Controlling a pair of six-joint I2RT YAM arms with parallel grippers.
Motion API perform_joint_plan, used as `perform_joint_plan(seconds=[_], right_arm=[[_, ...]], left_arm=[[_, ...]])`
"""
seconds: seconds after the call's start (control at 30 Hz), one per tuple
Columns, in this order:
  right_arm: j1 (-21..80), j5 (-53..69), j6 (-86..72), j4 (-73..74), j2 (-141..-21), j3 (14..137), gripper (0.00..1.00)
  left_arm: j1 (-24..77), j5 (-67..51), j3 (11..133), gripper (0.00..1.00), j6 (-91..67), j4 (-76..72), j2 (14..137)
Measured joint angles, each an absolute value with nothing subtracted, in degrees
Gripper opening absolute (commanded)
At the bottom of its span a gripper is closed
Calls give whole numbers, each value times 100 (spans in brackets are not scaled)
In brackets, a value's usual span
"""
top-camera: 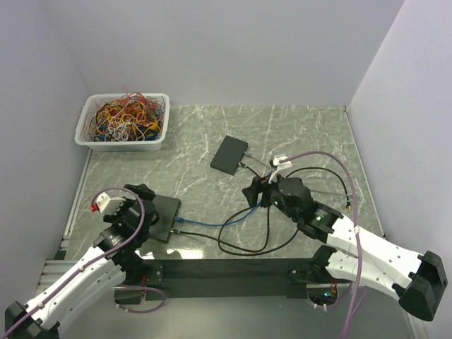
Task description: Insert the plug into the switch port
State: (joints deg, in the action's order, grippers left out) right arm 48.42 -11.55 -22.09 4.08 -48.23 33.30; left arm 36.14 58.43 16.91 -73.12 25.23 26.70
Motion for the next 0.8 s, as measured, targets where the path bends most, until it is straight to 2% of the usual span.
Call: perform_joint_plan(seconds=[0.67,0.8], right_arm=[[4842,-1278,-2248,515,-4812,3328,79],[4842,-1236,-2241,451,-4729,3271,75]], left_arm=[[3647,6139,1584,99,-7634,2749,2576],[3647,6139,1584,99,-7629,2746,2576]])
